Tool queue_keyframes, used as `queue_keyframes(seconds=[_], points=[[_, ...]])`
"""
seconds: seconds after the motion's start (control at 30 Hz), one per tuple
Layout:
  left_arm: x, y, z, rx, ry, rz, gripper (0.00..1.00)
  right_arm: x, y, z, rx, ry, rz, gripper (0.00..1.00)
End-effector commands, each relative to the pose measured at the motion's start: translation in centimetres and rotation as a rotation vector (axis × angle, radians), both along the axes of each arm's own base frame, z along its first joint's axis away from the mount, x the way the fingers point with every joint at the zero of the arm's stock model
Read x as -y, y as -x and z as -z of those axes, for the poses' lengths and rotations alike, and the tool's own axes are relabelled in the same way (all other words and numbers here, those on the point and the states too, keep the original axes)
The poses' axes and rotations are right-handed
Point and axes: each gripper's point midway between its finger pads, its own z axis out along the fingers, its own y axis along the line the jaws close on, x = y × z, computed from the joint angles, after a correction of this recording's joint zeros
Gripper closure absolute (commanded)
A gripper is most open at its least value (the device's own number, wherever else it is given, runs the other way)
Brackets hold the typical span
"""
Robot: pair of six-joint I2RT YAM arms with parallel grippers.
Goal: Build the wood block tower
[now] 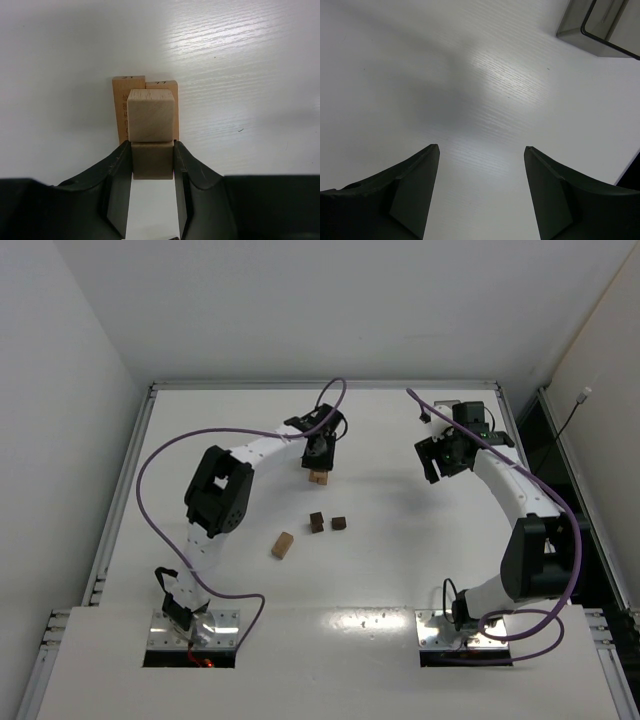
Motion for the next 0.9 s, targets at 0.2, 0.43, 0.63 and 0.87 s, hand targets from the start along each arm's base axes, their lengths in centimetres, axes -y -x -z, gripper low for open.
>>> queue_keyframes(seconds=[0.2,0.43,0.63,0.87], points=[[-1.3,1.5,0.1,-0.034,-0.017,-0.004,0.36,0.0,-1.3,-1.3,0.055,-0.008,-0.001,0.34],[-1.3,2.9,-2.6,0.029,-0.002,0.032,0.12,0.0,-1.3,-1.3,0.055,-0.008,-0.001,0.34],[0.6,5.5,-13.8,0.273,0.123,0.159,0.01,0.0,-1.3,-2.0,0.076,-0.003,-0.009,0.34],[-2.8,7.1,-24.8,0.49,0.266,0.133,0.01,-2.7,0.2,-4.0,0.109,-0.042,-0.154,0.37]])
